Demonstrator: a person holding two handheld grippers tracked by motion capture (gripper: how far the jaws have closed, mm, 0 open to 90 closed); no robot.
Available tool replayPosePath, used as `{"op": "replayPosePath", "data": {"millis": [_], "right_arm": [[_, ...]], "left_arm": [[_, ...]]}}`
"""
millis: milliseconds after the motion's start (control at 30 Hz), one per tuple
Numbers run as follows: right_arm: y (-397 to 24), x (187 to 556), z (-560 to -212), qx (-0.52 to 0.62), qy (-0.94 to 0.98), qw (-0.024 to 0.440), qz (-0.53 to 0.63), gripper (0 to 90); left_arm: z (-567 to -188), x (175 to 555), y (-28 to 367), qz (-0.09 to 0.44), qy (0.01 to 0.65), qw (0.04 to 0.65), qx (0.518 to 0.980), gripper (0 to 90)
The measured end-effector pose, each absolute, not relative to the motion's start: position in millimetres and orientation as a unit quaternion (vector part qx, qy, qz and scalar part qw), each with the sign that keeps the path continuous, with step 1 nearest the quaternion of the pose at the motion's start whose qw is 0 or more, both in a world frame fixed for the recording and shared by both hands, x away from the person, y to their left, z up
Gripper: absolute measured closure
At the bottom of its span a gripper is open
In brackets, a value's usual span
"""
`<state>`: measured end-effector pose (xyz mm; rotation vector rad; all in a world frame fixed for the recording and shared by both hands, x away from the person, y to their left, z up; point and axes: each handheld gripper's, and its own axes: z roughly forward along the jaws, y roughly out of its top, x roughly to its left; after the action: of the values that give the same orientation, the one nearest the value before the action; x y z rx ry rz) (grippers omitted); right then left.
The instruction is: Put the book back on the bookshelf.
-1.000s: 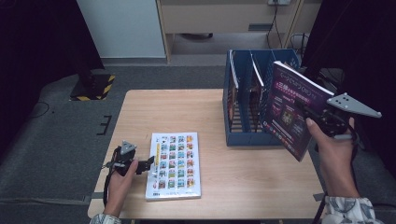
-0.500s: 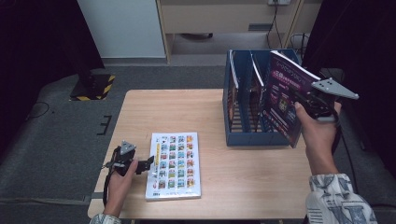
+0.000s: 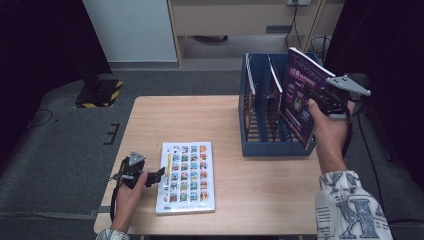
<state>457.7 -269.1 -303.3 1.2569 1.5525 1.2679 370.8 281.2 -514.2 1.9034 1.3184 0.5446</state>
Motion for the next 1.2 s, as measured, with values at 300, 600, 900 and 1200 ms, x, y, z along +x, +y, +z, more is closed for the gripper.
{"op": "replayPosePath", "data": {"millis": [300,600,900,1200], "right_arm": [[-263,474,-310,0.5,0.592,0.383,0.502,82.4],[-259,487,-315,0.502,0.581,0.387,0.511,82.3],[-257,495,-321,0.505,0.576,0.389,0.511,82.3],[-254,500,-324,0.51,0.567,0.392,0.514,82.2]], "left_arm": [[-515,370,282,0.215,0.517,0.371,0.741,4.8],[-515,371,285,0.218,0.517,0.37,0.74,4.8],[-514,370,285,0.22,0.516,0.371,0.74,4.8],[-514,370,285,0.22,0.516,0.37,0.74,4.8]]}}
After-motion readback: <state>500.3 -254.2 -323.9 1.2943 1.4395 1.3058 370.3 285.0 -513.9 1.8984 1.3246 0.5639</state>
